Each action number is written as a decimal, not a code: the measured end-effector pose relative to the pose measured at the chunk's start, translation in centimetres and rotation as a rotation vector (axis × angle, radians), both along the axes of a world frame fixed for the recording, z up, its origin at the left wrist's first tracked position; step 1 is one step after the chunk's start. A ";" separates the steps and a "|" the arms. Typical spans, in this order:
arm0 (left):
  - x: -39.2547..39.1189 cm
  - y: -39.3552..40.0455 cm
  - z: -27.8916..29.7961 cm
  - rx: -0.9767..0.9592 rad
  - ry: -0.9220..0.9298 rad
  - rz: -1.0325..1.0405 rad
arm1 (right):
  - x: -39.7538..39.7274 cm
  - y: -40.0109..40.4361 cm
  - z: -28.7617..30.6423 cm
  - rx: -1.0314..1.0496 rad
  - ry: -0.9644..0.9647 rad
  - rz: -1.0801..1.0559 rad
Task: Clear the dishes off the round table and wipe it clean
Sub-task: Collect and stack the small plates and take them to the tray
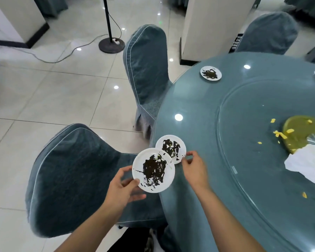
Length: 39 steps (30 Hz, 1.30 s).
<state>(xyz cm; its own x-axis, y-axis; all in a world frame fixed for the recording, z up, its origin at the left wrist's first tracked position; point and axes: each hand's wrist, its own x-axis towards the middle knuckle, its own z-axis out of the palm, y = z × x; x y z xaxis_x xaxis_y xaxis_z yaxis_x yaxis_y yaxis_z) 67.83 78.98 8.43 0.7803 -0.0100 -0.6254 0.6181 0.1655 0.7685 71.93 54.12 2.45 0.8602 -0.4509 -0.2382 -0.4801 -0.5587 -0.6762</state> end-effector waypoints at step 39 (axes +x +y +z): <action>-6.8 19.6 6.2 -0.098 -0.128 0.202 | -4.2 22.9 9.7 0.296 -0.298 0.241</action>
<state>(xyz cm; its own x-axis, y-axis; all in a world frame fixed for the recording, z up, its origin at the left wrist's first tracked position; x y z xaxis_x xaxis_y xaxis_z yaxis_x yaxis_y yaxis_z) 61.05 98.60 14.60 0.8452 0.0983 -0.5254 0.4638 0.3535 0.8123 67.77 77.05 12.13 0.9821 -0.1808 -0.0533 -0.1218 -0.3927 -0.9116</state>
